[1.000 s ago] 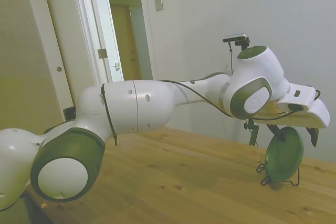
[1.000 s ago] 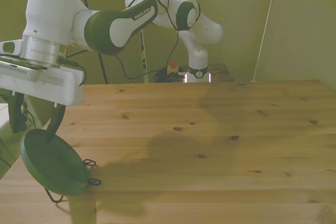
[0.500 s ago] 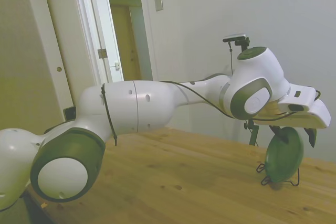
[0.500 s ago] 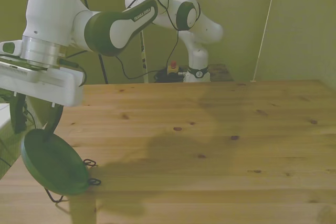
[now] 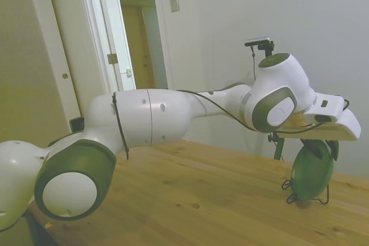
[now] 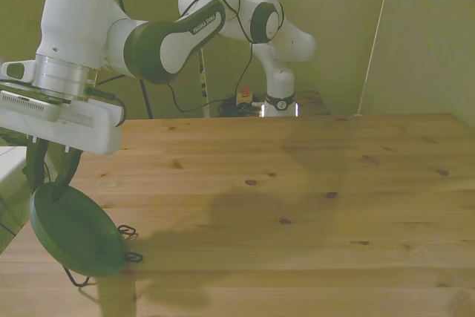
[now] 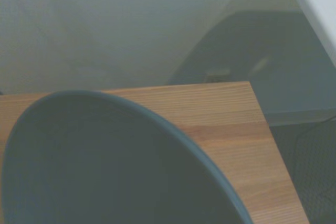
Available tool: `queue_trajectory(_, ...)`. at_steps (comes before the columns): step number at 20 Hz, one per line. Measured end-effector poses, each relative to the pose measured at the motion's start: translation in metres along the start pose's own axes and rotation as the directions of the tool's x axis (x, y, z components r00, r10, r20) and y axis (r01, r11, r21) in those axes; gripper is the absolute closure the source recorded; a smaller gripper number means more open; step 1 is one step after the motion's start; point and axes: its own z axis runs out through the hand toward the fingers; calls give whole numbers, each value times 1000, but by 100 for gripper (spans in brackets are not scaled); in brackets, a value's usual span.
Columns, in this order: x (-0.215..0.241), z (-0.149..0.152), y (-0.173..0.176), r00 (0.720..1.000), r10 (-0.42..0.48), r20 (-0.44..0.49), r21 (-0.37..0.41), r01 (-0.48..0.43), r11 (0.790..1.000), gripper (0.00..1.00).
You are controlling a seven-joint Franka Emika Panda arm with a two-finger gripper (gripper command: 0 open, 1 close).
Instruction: Unload the plate
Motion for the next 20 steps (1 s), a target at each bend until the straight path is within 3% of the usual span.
queue_trajectory(13, -11, 7, -16, 1000, -21, -17, 13, 22, 1000, 100)
queue_trajectory(20, 2, -17, -14, 999, -12, -48, 24, 13, 1000, 100)
